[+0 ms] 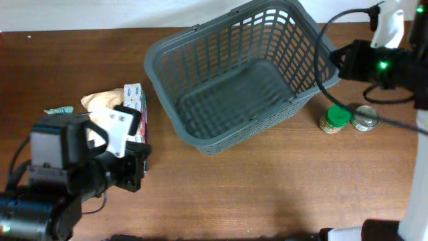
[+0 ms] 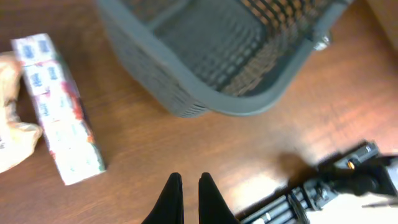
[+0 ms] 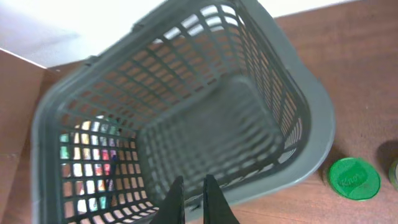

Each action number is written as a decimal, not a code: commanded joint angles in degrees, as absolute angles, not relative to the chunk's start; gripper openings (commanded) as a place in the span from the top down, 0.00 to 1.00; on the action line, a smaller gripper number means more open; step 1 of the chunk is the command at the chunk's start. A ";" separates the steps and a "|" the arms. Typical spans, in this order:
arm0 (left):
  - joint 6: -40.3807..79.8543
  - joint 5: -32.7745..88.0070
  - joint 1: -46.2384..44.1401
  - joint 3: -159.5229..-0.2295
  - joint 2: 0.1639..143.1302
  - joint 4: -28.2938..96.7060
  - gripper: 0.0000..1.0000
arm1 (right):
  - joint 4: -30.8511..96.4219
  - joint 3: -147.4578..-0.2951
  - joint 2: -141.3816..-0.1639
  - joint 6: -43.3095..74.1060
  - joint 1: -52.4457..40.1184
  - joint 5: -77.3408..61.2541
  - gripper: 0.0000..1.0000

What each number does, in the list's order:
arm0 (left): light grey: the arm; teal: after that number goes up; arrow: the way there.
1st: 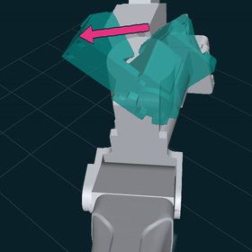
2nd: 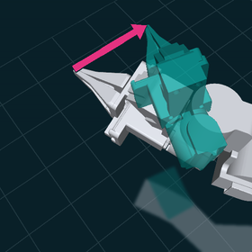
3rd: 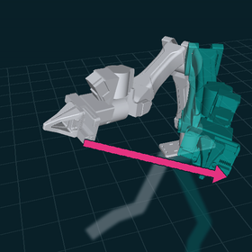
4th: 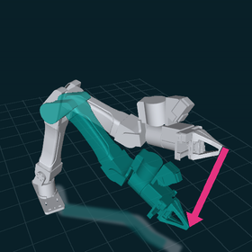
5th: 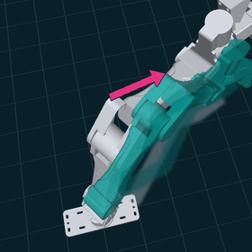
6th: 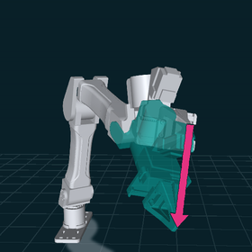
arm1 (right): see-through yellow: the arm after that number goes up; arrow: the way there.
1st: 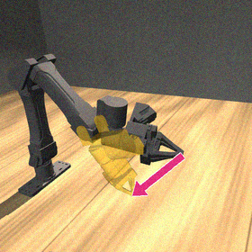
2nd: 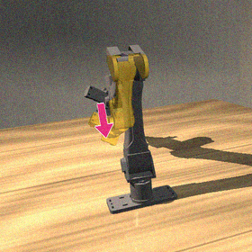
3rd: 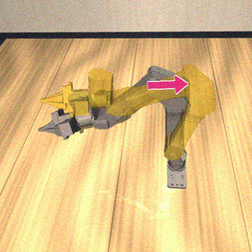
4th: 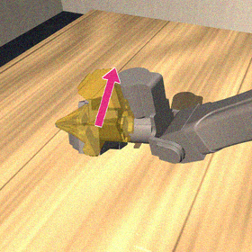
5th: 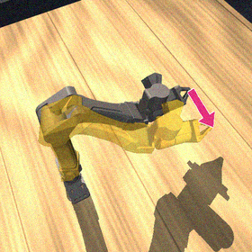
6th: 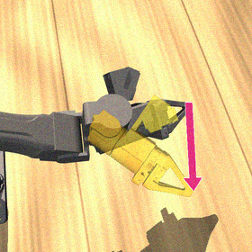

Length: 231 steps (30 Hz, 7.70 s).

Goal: Pack container

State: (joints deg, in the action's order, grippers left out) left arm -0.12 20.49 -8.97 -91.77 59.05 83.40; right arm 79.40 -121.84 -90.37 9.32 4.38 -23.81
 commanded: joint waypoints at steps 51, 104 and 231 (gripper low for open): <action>10.68 -9.52 -47.55 -92.07 90.00 78.00 0.98 | 88.18 -122.83 -107.22 4.80 0.01 -6.79 0.96; 6.79 -38.17 -26.55 -96.12 65.34 76.66 0.72 | 86.28 -134.91 -102.54 6.48 10.48 -7.29 0.96; -11.44 5.80 7.14 -90.78 121.43 67.96 0.14 | 73.73 -133.82 -103.48 9.08 37.95 -14.13 0.01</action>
State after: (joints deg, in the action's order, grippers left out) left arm -10.33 4.75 6.90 -90.96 119.61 68.55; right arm 73.69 -133.86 -104.09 9.02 37.89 -14.44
